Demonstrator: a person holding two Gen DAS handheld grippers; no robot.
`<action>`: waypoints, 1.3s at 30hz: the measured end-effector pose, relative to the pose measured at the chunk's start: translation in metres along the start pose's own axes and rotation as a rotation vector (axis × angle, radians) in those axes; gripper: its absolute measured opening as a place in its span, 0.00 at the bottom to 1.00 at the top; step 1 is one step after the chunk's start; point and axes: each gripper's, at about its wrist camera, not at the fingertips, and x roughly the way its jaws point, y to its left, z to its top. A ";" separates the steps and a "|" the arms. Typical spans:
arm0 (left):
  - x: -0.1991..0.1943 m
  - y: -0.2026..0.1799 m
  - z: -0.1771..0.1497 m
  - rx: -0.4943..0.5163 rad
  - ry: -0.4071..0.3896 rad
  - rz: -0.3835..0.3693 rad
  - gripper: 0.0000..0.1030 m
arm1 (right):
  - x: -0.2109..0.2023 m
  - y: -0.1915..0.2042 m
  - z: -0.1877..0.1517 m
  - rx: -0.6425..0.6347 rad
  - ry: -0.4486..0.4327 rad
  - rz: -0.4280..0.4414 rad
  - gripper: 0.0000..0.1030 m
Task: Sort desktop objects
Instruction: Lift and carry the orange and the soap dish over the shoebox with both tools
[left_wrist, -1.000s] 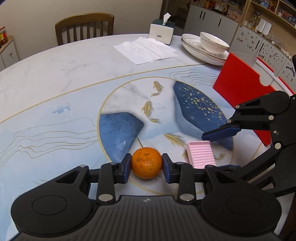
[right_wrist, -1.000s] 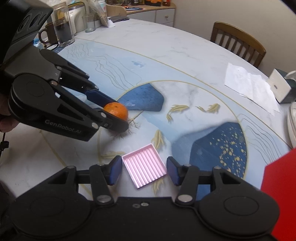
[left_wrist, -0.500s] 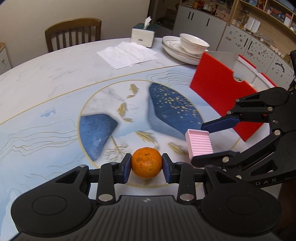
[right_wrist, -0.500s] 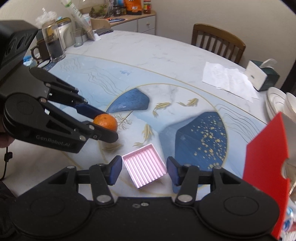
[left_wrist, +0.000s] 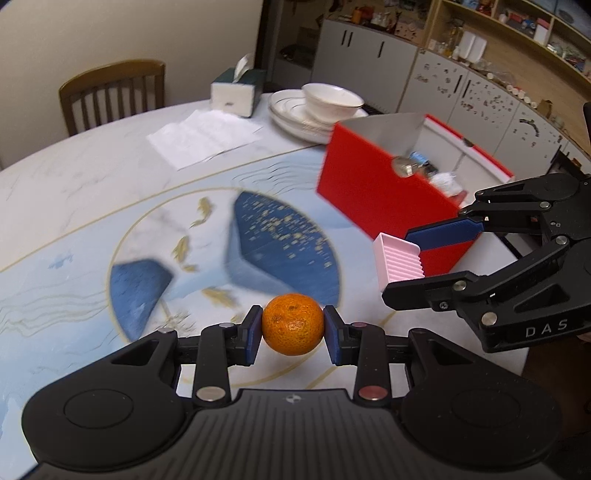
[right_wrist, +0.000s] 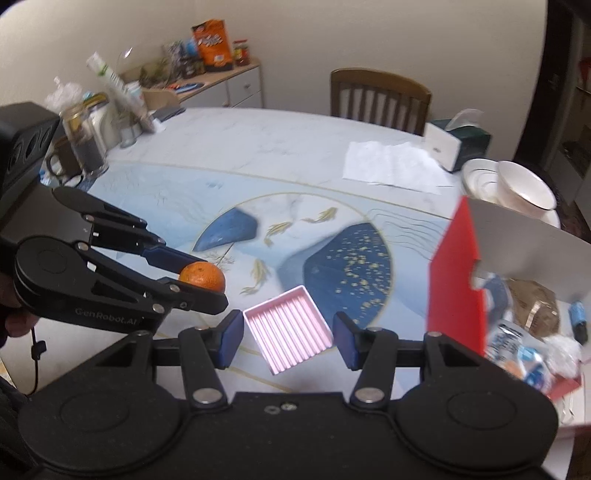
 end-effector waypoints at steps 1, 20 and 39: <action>0.000 -0.005 0.002 0.006 -0.006 -0.005 0.32 | -0.005 -0.004 0.000 0.009 -0.008 -0.004 0.50; 0.015 -0.100 0.061 0.149 -0.081 -0.072 0.32 | -0.069 -0.086 -0.018 0.108 -0.121 -0.101 0.50; 0.079 -0.174 0.119 0.227 -0.083 -0.065 0.33 | -0.081 -0.196 -0.035 0.183 -0.119 -0.198 0.51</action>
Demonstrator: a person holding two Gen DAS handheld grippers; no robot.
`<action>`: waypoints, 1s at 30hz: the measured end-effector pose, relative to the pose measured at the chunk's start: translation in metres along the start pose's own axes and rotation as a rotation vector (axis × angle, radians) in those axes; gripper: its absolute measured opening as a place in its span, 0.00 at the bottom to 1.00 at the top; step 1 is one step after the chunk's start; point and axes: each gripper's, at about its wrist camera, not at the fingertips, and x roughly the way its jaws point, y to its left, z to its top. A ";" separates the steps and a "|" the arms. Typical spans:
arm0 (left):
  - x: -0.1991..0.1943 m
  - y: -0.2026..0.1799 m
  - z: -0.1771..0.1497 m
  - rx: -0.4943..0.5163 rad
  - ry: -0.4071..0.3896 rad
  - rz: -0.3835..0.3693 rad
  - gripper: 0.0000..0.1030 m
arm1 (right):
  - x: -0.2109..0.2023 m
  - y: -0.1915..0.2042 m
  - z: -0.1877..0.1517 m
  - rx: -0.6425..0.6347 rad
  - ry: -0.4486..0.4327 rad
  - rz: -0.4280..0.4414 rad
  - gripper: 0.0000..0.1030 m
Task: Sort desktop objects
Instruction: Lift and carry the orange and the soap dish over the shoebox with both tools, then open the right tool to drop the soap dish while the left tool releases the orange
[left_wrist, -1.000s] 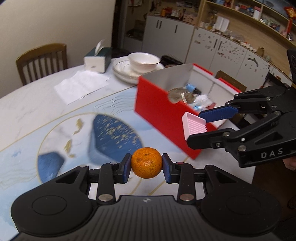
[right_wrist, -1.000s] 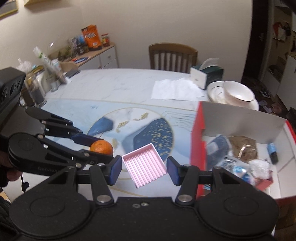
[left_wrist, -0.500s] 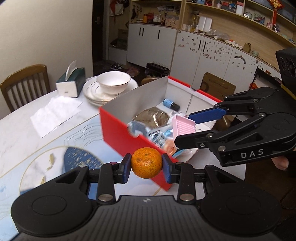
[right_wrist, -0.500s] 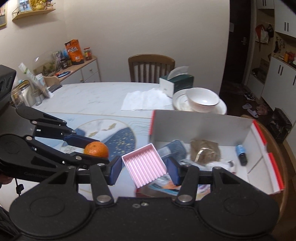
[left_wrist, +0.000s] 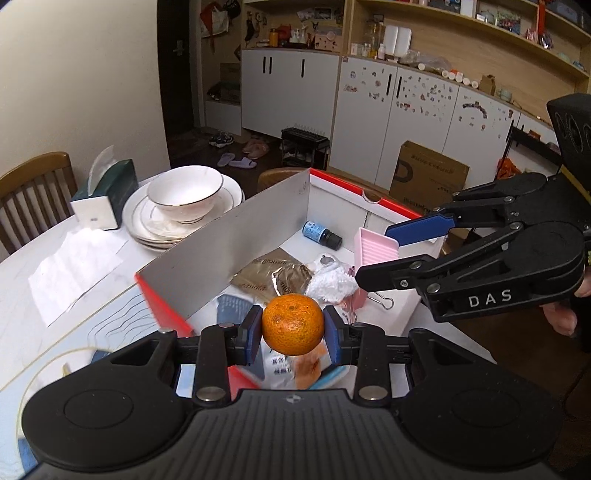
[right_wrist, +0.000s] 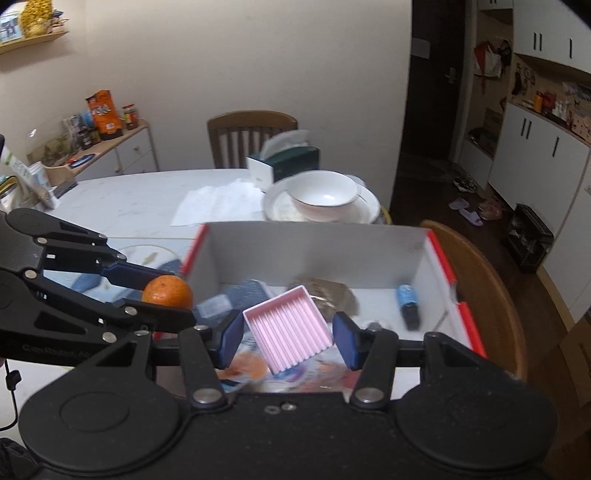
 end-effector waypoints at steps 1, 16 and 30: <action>0.005 -0.002 0.002 0.003 0.006 0.000 0.33 | 0.002 -0.005 0.000 0.005 0.005 -0.001 0.51; 0.073 0.000 0.024 0.006 0.107 0.021 0.33 | 0.058 -0.052 0.012 0.042 0.097 -0.035 0.51; 0.105 0.011 0.020 -0.016 0.194 0.018 0.33 | 0.103 -0.069 0.024 0.050 0.184 -0.044 0.51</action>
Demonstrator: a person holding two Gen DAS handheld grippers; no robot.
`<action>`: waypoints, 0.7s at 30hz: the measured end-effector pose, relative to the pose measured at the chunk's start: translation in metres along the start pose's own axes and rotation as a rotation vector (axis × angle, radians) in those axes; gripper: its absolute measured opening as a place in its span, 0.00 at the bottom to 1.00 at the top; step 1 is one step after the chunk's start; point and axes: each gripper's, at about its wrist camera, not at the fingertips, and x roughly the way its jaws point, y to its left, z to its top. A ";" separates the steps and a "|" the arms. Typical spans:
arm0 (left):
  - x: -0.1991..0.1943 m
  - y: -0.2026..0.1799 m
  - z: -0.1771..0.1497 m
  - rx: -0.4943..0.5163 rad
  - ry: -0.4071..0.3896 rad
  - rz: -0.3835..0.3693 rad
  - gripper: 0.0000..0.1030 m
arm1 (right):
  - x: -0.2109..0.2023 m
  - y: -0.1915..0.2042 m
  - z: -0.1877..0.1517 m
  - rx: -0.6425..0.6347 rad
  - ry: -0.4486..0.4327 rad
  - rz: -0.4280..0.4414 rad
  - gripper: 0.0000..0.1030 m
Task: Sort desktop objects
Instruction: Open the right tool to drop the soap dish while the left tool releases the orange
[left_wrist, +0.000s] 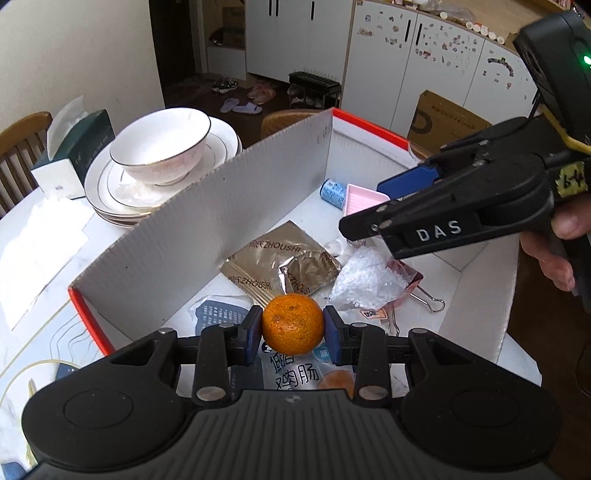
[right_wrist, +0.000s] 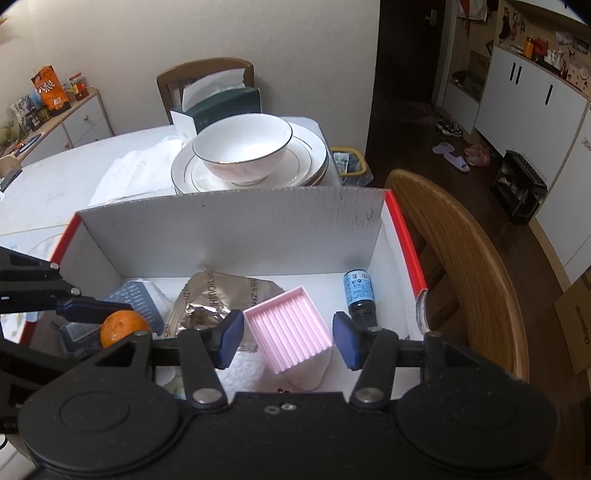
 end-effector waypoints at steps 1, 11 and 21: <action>0.001 0.000 0.000 0.000 0.005 -0.001 0.33 | 0.002 0.000 0.001 -0.004 0.006 -0.002 0.51; 0.013 0.004 -0.001 -0.016 0.050 -0.021 0.32 | 0.020 0.002 0.004 -0.024 0.070 0.005 0.51; 0.019 0.009 0.001 -0.037 0.082 -0.050 0.33 | 0.028 0.001 -0.004 -0.023 0.115 0.014 0.51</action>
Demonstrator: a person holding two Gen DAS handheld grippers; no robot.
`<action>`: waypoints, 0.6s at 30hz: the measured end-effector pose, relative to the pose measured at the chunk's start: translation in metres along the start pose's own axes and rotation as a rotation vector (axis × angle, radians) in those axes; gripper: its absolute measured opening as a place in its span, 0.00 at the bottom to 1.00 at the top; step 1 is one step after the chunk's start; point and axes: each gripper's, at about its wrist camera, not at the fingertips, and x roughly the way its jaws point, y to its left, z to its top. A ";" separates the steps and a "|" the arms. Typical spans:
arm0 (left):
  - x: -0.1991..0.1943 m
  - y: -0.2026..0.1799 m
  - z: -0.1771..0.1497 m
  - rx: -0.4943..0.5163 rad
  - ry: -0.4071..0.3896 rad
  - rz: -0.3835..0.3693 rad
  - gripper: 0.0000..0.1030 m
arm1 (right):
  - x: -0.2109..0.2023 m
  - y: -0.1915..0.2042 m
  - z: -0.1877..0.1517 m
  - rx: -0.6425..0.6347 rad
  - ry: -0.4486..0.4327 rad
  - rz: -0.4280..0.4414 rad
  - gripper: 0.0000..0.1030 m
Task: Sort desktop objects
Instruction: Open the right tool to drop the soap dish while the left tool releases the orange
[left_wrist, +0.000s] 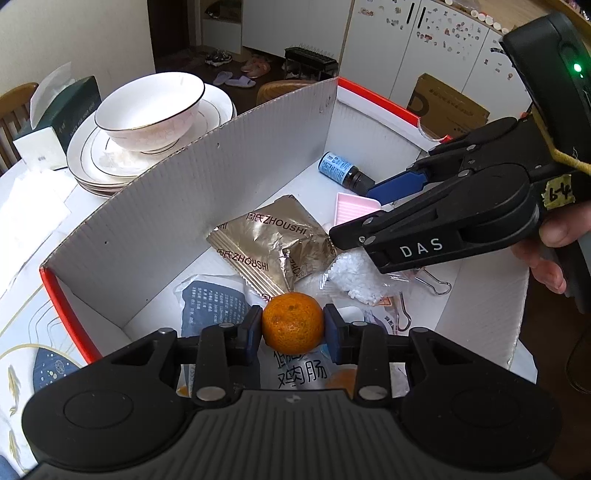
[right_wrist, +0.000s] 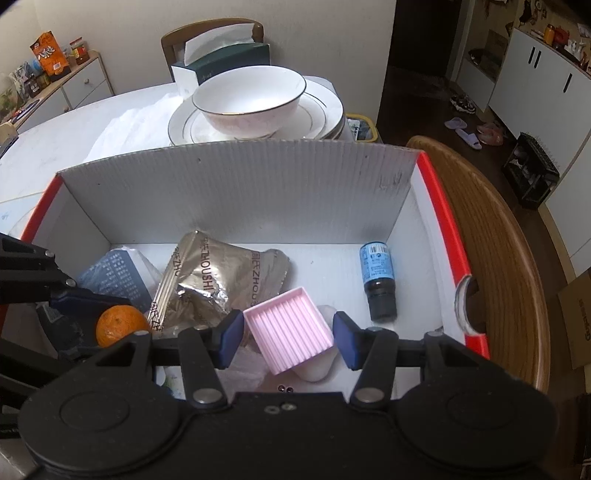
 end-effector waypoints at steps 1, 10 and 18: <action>0.000 0.001 0.000 -0.003 -0.001 -0.002 0.33 | 0.000 0.000 0.001 0.003 0.001 0.000 0.51; -0.006 0.005 -0.001 -0.025 -0.029 -0.001 0.41 | -0.008 -0.003 0.000 0.012 -0.019 0.000 0.56; -0.021 0.003 -0.003 -0.033 -0.069 -0.013 0.50 | -0.031 -0.001 -0.003 0.005 -0.062 0.036 0.60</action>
